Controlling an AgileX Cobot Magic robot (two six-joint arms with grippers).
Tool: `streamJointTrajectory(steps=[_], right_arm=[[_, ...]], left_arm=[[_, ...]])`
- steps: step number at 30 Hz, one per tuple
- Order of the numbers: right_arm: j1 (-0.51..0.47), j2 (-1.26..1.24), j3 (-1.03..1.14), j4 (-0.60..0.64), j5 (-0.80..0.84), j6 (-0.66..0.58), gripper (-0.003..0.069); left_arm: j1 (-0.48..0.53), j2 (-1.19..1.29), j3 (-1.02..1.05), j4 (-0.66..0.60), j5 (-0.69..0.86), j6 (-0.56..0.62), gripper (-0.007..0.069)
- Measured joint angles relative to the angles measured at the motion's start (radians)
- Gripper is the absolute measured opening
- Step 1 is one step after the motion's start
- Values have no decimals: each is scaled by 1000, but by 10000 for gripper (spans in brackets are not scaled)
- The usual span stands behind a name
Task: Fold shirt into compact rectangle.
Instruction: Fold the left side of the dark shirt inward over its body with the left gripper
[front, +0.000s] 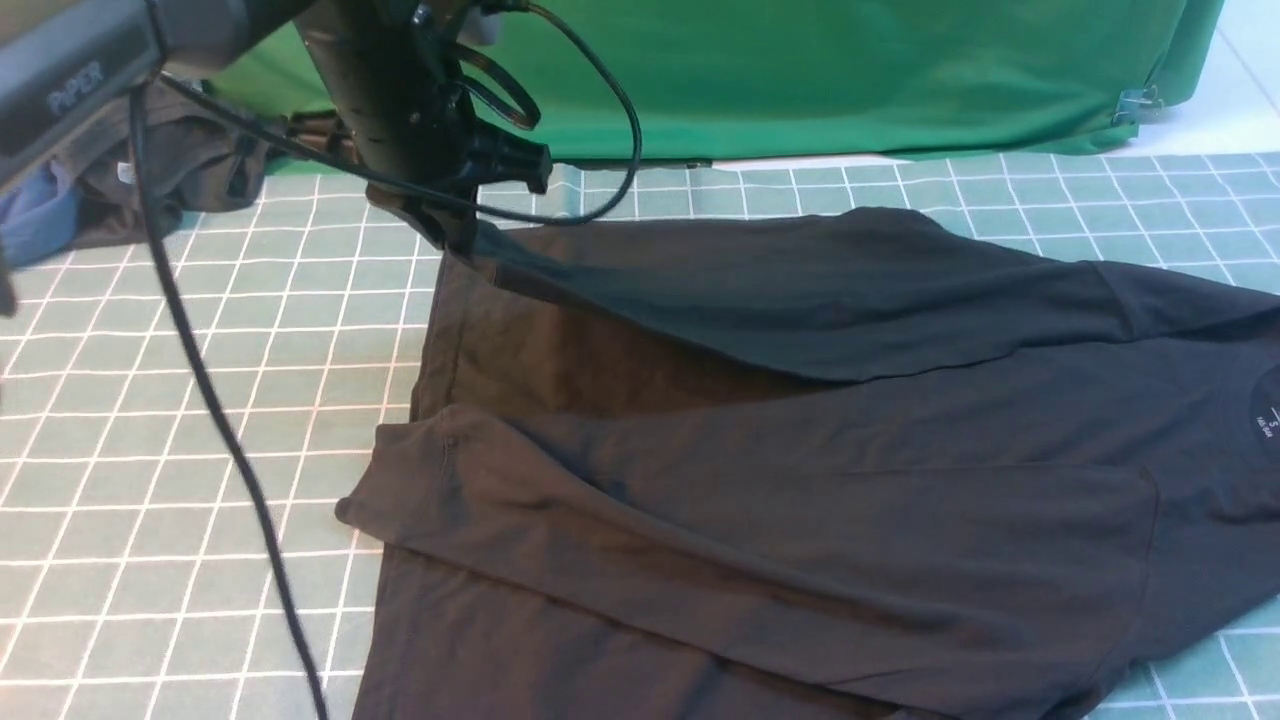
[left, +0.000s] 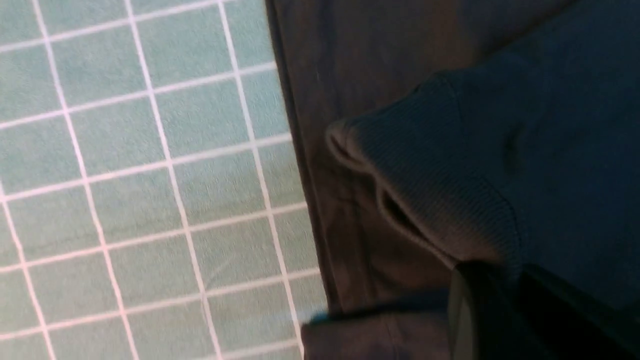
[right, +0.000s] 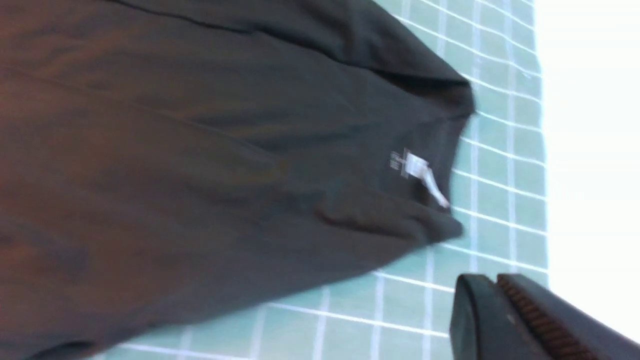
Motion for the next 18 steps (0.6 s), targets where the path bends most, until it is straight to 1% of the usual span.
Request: streamJointTrajectory(steps=[2,4,6,9,13,18], right_arm=[[-65,0,0,9,0,-36,40],[-99,0,0,32,0,-60,40],[-145,0,0,85,0,-103,40],[-189,0,0,149,-19,-153,40],[-205,0,0,190,-48,-180,40],[-205,0,0,245,-91,-185,40]], left_arm=[[0,-37,59,4,2,0,25],[1,-60,104,4,2,0,25],[1,-91,166,2,1,-4,25],[1,-140,259,-14,-21,-20,25],[1,-180,338,-29,-29,-43,25],[1,-186,401,-71,-28,-53,25]])
